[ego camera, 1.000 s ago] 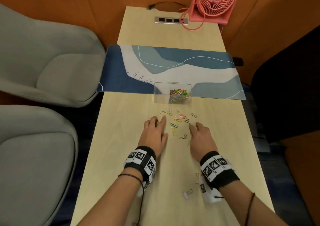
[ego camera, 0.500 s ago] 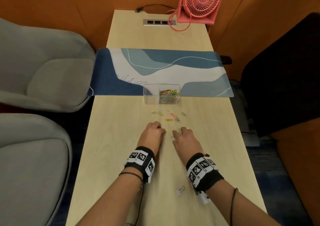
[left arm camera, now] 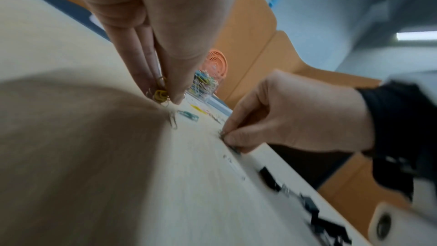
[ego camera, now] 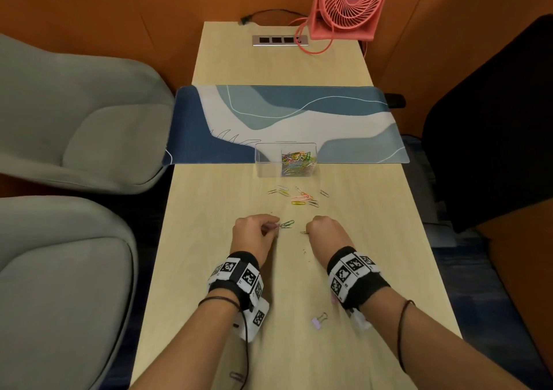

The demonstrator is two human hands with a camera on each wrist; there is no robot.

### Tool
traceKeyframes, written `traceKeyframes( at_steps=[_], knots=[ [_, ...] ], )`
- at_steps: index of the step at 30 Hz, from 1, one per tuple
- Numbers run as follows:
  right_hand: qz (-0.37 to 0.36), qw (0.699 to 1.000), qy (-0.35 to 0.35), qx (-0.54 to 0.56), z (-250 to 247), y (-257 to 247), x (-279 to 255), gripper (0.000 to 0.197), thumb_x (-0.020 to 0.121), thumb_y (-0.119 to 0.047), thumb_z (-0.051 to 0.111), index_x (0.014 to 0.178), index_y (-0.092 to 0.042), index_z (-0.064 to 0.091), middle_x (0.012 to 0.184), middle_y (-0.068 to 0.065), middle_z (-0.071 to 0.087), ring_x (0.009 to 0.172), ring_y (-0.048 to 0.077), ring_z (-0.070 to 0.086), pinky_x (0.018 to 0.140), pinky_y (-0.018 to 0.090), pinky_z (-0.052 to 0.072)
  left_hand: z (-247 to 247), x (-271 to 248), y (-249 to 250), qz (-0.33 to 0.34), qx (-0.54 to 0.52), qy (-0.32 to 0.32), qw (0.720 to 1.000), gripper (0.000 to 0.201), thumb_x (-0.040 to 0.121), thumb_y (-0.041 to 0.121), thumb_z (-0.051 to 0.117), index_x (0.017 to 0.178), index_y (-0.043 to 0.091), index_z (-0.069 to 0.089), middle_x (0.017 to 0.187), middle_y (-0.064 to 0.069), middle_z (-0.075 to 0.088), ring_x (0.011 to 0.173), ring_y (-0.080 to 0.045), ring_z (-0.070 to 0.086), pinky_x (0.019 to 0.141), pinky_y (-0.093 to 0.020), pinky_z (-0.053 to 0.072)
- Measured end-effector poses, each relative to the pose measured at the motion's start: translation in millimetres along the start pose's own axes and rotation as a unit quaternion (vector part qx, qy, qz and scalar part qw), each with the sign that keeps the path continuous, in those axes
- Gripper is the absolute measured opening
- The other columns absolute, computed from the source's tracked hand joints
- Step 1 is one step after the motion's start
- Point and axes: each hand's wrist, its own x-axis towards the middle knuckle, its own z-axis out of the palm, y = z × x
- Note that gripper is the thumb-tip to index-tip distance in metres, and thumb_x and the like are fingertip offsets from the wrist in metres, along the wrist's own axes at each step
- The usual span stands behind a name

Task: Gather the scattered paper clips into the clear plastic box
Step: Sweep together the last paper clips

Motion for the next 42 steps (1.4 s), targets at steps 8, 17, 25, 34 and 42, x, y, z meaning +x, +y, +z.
traceKeyframes(
  at_steps=[8, 17, 25, 34, 42],
  knots=[
    [0.004, 0.997, 0.038, 0.065, 3, 10, 11, 0.020, 0.085, -0.003, 0.049, 0.090, -0.008, 0.068, 0.087, 0.010, 0.066, 0.081, 0.027, 0.063, 0.071, 0.031, 0.053, -26, 22, 27, -0.002, -0.071, 0.023, 0.997, 0.020, 0.074, 0.001, 0.078, 0.090, 0.013, 0.079, 0.082, 0.001, 0.074, 0.071, -0.011, 0.070, 0.070, -0.011, 0.054],
    [0.217, 0.737, 0.148, 0.623, -13, 51, 21, 0.011, 0.067, -0.001, 0.079, 0.076, -0.008, 0.076, 0.076, 0.007, 0.074, 0.069, 0.019, 0.070, 0.071, 0.022, 0.058, -37, 87, 79, 0.136, -0.098, 0.082, 0.982, 0.019, 0.075, 0.007, 0.081, 0.093, 0.013, 0.078, 0.090, 0.002, 0.067, 0.069, -0.005, 0.066, 0.072, -0.015, 0.055],
    [0.176, 0.617, 0.201, 0.740, -71, 71, 54, 0.015, 0.074, 0.008, 0.073, 0.089, 0.008, 0.069, 0.080, 0.016, 0.071, 0.066, 0.019, 0.068, 0.069, 0.023, 0.059, -8, 143, 84, 0.191, -0.087, 0.023, 0.978, 0.014, 0.073, 0.004, 0.082, 0.085, 0.010, 0.079, 0.084, -0.001, 0.073, 0.075, -0.008, 0.069, 0.078, -0.026, 0.059],
    [0.103, 0.773, 0.285, 0.558, -77, 74, 100, 0.010, 0.069, -0.007, 0.077, 0.074, -0.014, 0.074, 0.072, 0.000, 0.073, 0.065, 0.010, 0.069, 0.072, 0.024, 0.058, 6, 149, 68, 0.244, 0.009, -0.012, 0.970, 0.011, 0.081, 0.017, 0.077, 0.091, 0.013, 0.079, 0.087, 0.002, 0.076, 0.081, -0.008, 0.069, 0.086, -0.027, 0.055],
    [-0.064, 0.928, 0.272, 0.245, -75, 57, 130, 0.015, 0.078, -0.011, 0.064, 0.086, -0.017, 0.075, 0.078, 0.001, 0.073, 0.074, 0.018, 0.067, 0.077, 0.033, 0.056, 2, 135, 55, 0.303, 0.027, 0.086, 0.949, 0.007, 0.085, 0.013, 0.073, 0.090, 0.013, 0.078, 0.088, 0.004, 0.075, 0.086, -0.010, 0.066, 0.085, -0.031, 0.052]
  ],
)
